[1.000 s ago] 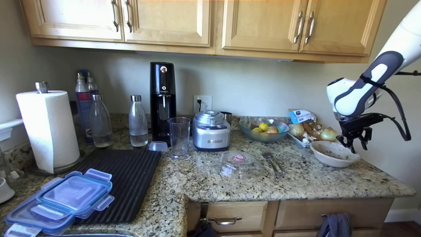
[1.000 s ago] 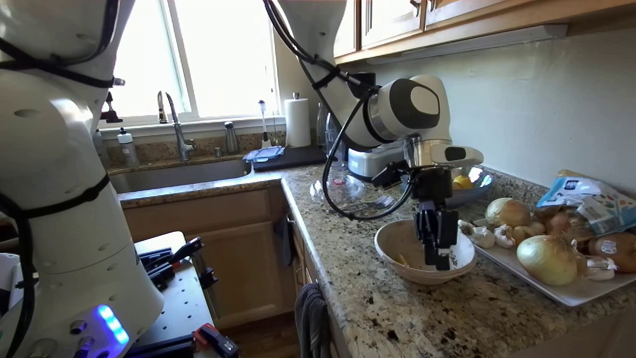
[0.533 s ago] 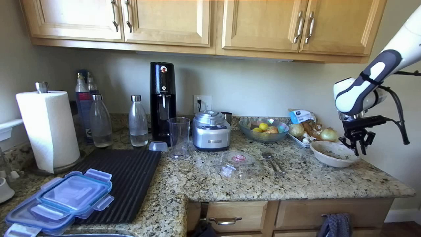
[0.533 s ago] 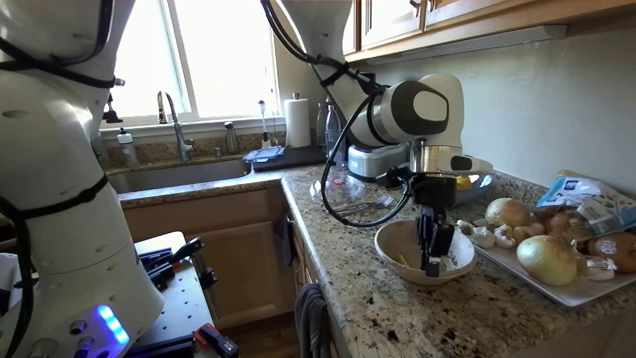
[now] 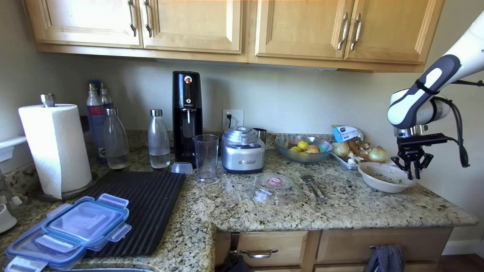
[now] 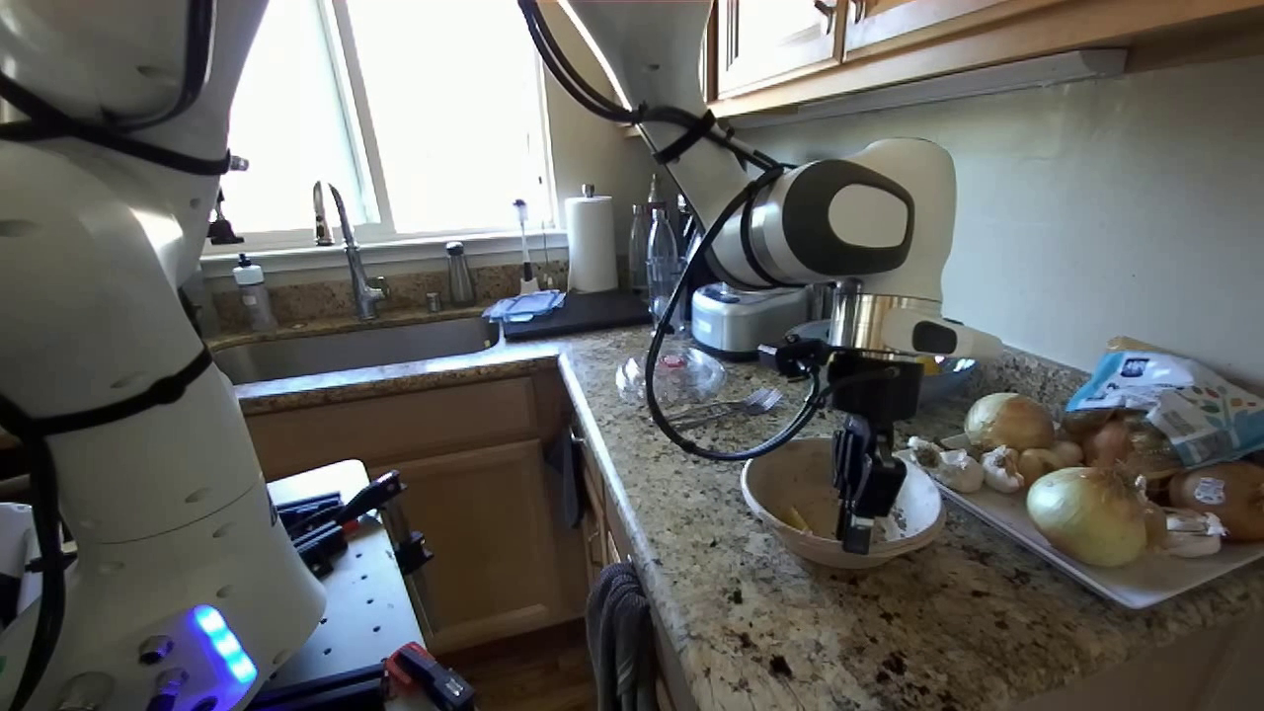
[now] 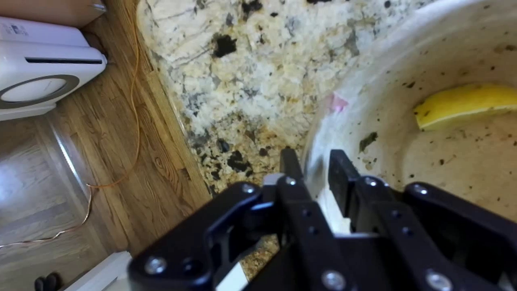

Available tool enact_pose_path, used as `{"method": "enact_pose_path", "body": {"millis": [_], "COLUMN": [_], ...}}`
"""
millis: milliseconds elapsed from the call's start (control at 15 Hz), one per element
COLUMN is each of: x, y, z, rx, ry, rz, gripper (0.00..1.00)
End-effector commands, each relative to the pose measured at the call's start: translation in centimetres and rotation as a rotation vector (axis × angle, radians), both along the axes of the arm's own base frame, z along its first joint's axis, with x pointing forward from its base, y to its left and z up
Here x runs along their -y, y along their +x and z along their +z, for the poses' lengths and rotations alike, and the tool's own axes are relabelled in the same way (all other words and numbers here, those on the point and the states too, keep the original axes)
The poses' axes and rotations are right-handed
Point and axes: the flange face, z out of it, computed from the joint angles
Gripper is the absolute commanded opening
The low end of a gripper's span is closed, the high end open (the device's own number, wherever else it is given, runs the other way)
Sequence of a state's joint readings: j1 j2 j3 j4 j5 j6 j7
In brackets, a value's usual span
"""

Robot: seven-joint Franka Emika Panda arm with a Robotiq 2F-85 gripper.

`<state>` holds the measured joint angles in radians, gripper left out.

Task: Take the forks from the bowl and put them on the counter then unstack the bowls

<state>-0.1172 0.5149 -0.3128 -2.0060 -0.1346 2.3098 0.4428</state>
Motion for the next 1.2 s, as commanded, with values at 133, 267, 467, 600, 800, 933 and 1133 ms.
{"method": "enact_pose_path", "body": {"millis": [133, 267, 467, 600, 800, 933, 1133], "x": [1.6, 2.2, 2.8, 2.9, 3.0, 3.0, 3.0], "y": [-0.8, -1.0, -1.0, -0.9, -0.8, -0.7, -0.6], "z": [1.0, 1.0, 0.5, 0.4, 0.3, 0.3, 0.3], "rx": [0.05, 0.058, 0.073, 0.079, 0.089, 0.092, 0.097], "ry": [0.075, 0.102, 0.151, 0.174, 0.194, 0.202, 0.208], "rz": [-0.009, -0.017, -0.022, -0.025, -0.023, -0.023, -0.025], "gripper": [0.69, 0.81, 0.94, 0.9, 0.61, 0.47, 0.27]}}
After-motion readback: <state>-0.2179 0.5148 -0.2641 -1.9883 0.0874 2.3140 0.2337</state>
